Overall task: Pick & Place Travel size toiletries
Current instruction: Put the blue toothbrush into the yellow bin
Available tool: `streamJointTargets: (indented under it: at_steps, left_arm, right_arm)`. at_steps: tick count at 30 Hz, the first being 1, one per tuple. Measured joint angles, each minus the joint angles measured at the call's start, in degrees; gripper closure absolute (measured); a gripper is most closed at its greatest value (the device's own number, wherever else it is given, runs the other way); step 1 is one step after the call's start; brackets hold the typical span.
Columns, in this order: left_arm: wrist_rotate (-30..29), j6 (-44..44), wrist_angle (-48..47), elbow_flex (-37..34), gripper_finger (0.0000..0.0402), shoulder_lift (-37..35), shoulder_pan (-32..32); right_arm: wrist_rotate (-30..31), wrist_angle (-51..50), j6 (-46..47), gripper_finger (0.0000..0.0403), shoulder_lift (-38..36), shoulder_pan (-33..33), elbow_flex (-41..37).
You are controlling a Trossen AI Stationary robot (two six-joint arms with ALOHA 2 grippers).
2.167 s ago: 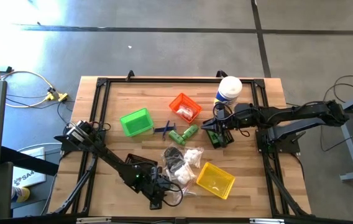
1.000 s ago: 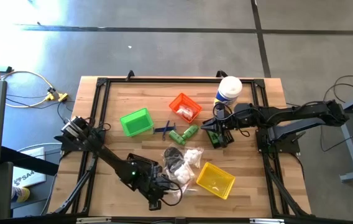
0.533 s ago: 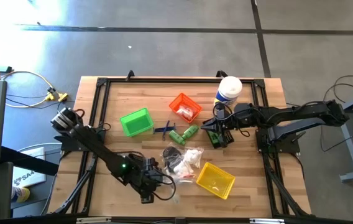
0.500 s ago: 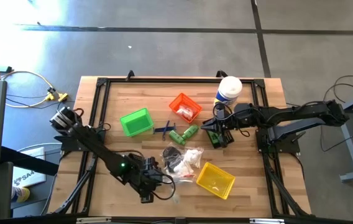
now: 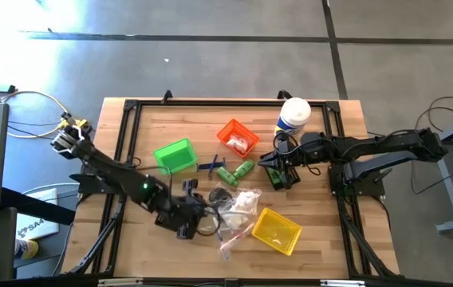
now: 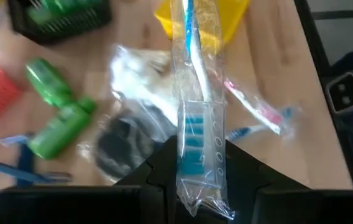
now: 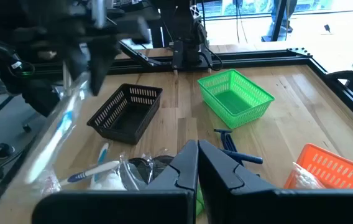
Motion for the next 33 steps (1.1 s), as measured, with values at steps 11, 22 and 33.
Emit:
streamJointTargets:
  at_steps: [11,22,33]
  left_arm:
    - [5.28,14.24,-0.26,0.02,0.0316,-6.59,11.88]
    - [16.17,22.39,2.19,0.01,0.0316,-9.87,25.04]
    - [23.43,23.32,6.24,-0.01,0.0316,-10.21,34.37]
  right_arm:
    - [0.00,-0.86,-0.25,0.0400,0.00,0.00,0.00]
    - [0.02,-0.87,-2.81,0.0400,0.00,0.00,0.00]
    - [0.20,-0.83,-2.84,0.0400,0.00,0.00,0.00]
